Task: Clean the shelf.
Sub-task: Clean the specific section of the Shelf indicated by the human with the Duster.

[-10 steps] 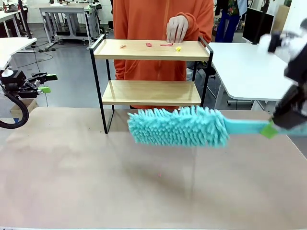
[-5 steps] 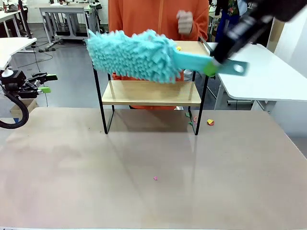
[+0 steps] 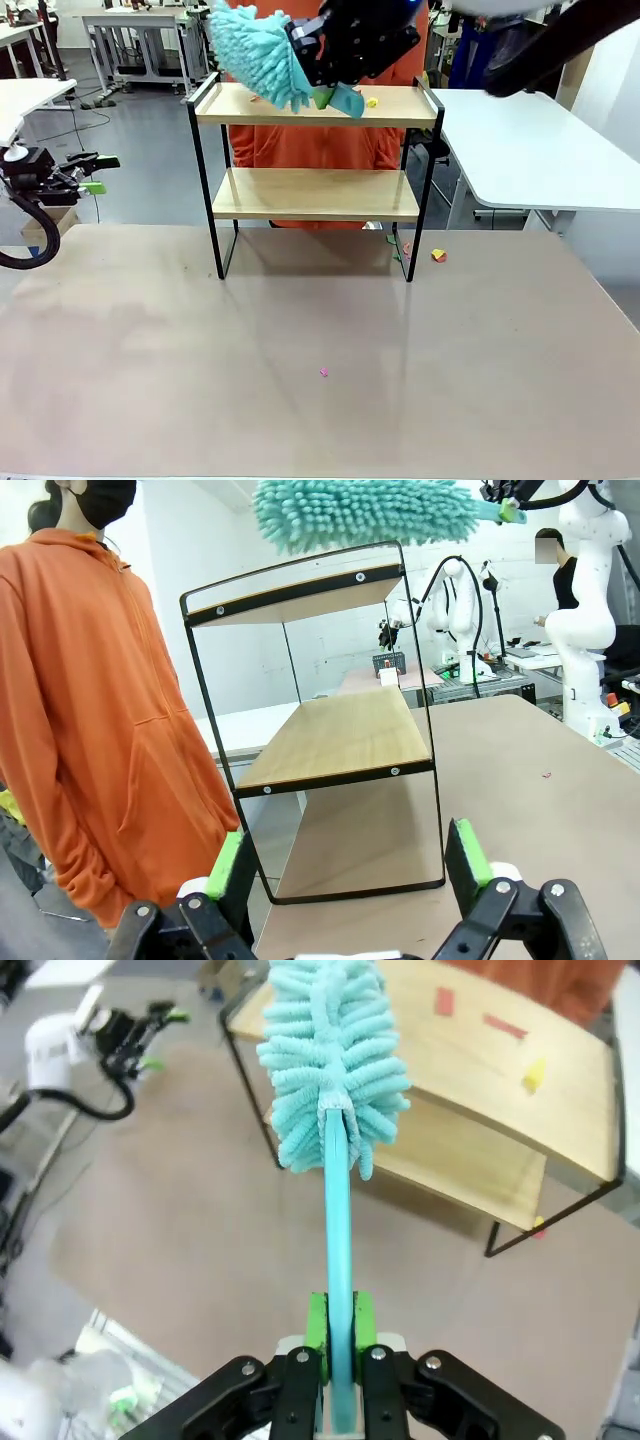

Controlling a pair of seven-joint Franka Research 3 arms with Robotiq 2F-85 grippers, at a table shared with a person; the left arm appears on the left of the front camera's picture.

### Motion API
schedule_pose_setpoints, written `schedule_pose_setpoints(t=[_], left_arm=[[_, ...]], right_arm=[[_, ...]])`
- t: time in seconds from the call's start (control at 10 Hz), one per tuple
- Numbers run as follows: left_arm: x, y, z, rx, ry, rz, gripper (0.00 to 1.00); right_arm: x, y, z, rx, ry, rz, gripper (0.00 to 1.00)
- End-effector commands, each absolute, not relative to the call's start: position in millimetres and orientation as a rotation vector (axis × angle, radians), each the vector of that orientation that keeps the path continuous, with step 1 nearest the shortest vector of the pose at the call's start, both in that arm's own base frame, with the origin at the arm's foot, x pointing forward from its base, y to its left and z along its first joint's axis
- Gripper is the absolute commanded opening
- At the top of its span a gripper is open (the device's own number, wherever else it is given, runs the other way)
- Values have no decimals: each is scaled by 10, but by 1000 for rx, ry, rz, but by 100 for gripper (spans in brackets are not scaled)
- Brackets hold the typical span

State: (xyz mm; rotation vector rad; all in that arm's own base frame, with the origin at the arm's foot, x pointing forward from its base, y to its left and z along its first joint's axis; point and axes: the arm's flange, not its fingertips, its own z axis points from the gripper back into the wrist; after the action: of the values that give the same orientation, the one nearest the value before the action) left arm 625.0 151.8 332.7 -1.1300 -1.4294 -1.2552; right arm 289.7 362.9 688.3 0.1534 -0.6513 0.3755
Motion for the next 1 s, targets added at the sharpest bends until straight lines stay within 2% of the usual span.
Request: schedule_pose_setpoints(t=[0.0, 0.6, 0.7, 0.9], left_arm=[[6219, 1505, 3344, -1117, -1430, -1270, 100], [6219, 1505, 3344, -1117, -1430, -1270, 100], [6219, 1505, 3344, -1117, -1430, -1270, 100], [6219, 1505, 3344, -1117, -1430, -1270, 100]], right_arm=[[2864, 3604, 6987, 173, -634, 349, 13], [2890, 3687, 6874, 162, -637, 366, 13], [2914, 3927, 7056, 141, -675, 346, 13], [3052, 4327, 7191, 125, -652, 297, 13]])
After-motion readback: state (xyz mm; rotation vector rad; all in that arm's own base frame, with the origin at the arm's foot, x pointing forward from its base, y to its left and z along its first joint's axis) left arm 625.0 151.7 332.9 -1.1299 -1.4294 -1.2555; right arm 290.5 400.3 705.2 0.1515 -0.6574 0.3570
